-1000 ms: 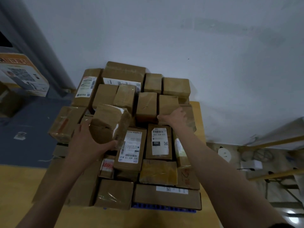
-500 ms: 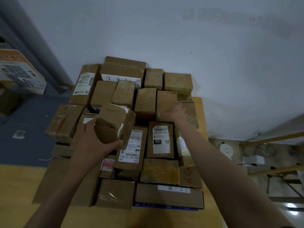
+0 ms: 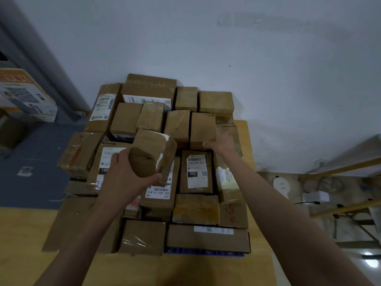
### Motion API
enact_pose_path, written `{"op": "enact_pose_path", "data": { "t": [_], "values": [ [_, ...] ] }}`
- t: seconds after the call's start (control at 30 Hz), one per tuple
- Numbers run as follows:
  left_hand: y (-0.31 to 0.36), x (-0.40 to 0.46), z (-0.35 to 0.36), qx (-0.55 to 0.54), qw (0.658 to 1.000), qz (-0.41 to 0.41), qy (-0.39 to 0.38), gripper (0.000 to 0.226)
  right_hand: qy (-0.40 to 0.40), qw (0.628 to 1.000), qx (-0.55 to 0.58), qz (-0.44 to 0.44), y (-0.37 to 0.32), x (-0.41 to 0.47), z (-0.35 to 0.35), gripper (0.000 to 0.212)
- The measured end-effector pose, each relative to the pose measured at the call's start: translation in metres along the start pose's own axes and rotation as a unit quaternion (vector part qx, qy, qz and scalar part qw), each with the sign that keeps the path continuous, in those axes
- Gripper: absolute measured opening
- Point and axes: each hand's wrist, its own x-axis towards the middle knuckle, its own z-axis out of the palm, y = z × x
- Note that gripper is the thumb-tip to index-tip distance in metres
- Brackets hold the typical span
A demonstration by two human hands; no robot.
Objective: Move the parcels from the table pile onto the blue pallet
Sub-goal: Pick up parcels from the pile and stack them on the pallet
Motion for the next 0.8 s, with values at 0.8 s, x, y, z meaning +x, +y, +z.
{"op": "enact_pose_path", "data": {
  "t": [0.8],
  "values": [
    [0.091, 0.036, 0.143, 0.136, 0.983, -0.018, -0.119, 0.122, -0.063, 0.994, -0.070, 0.047, 0.083, -0.032, -0.036, 0.064]
  ]
}}
